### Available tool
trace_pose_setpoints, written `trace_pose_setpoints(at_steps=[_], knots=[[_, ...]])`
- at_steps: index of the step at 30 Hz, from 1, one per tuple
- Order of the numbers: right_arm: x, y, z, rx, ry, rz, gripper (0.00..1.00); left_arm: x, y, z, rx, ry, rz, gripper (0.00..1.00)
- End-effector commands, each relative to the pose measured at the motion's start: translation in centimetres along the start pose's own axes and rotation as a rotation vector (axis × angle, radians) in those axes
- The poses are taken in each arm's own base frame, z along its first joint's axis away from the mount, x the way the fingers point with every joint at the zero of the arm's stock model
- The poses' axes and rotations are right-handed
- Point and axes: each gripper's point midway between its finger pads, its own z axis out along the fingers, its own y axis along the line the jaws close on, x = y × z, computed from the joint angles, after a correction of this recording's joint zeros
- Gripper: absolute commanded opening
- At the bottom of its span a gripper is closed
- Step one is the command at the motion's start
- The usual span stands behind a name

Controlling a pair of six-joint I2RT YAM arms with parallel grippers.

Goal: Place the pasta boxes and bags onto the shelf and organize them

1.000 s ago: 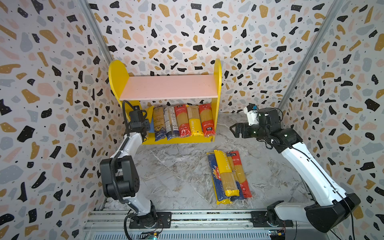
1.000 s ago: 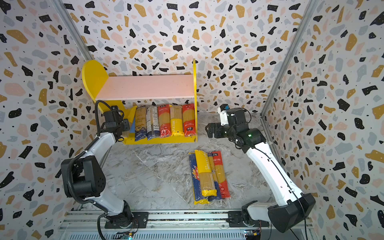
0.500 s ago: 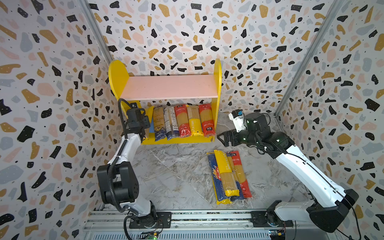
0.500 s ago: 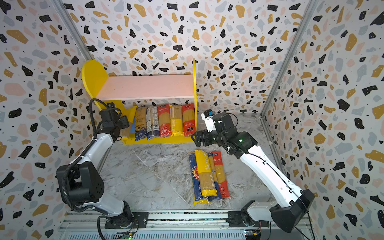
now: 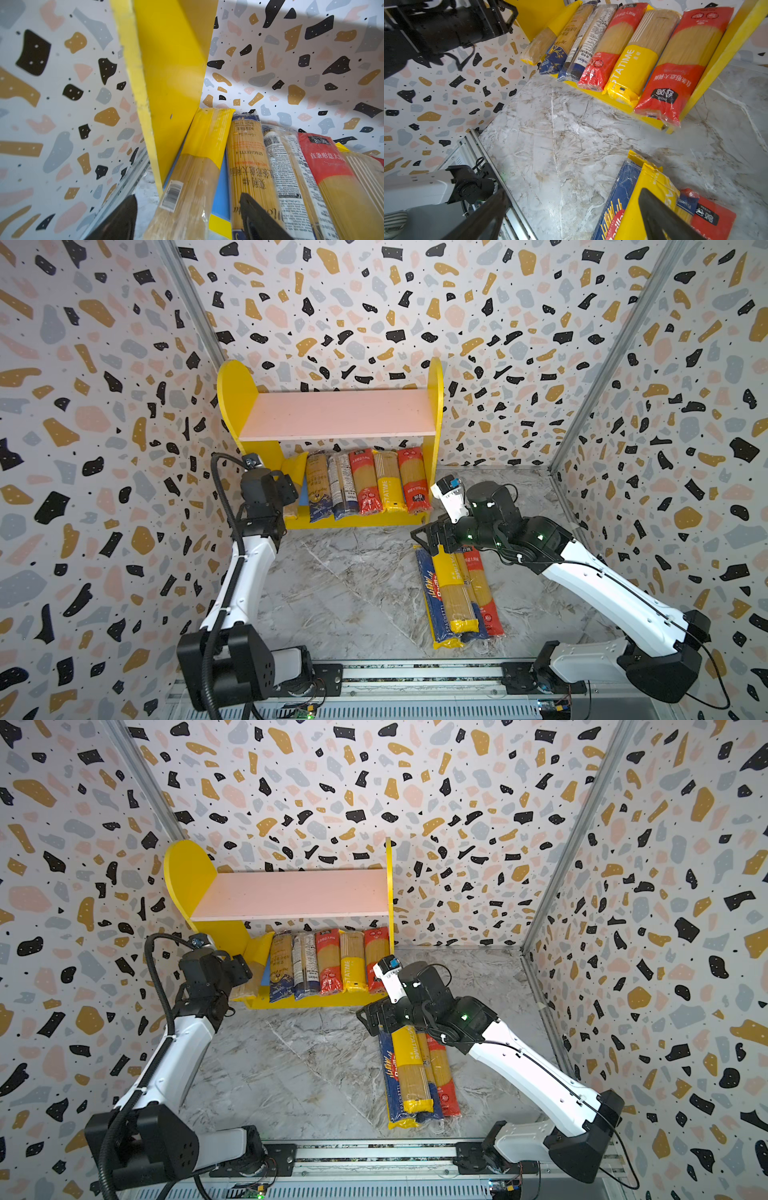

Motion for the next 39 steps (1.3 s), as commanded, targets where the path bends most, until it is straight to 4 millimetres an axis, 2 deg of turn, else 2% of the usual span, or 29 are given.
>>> trace_pose_setpoints(at_steps=[1, 5, 10, 13, 17, 21, 25, 33, 39], knots=[[-0.1, -1.0, -2.4, 0.061, -0.048, 0.022, 0.99, 0.5, -3.0, -2.3, 0.056, -0.031, -0.029, 0.77], [1.2, -2.3, -3.6, 0.121, -0.050, 0.045, 0.99, 3.1, -6.2, -5.1, 0.110, -0.004, 0.016, 0.77], [3.1, -5.0, -5.7, 0.254, -0.059, 0.097, 0.99, 6.5, -8.1, -8.7, 0.203, 0.036, -0.027, 0.77], [5.2, -6.8, -6.0, 0.331, -0.040, 0.147, 0.99, 9.0, -9.8, -11.1, 0.300, 0.065, -0.058, 0.77], [8.7, -7.4, -4.5, 0.321, 0.002, 0.222, 0.99, 11.6, -11.9, -13.9, 0.385, 0.093, -0.048, 0.77], [12.7, -8.0, -2.9, 0.339, 0.070, 0.261, 0.99, 14.2, -14.3, -15.9, 0.444, 0.133, 0.023, 0.77], [15.8, -7.7, -1.8, 0.341, 0.122, 0.276, 0.99, 16.2, -16.8, -17.8, 0.489, 0.148, 0.114, 0.77], [20.8, -7.2, -0.2, 0.314, 0.210, 0.327, 0.99, 19.2, -22.1, -21.8, 0.596, 0.179, 0.215, 0.77], [23.2, -6.9, 0.5, 0.298, 0.243, 0.349, 0.99, 21.0, -23.6, -22.5, 0.583, 0.199, 0.259, 0.76]])
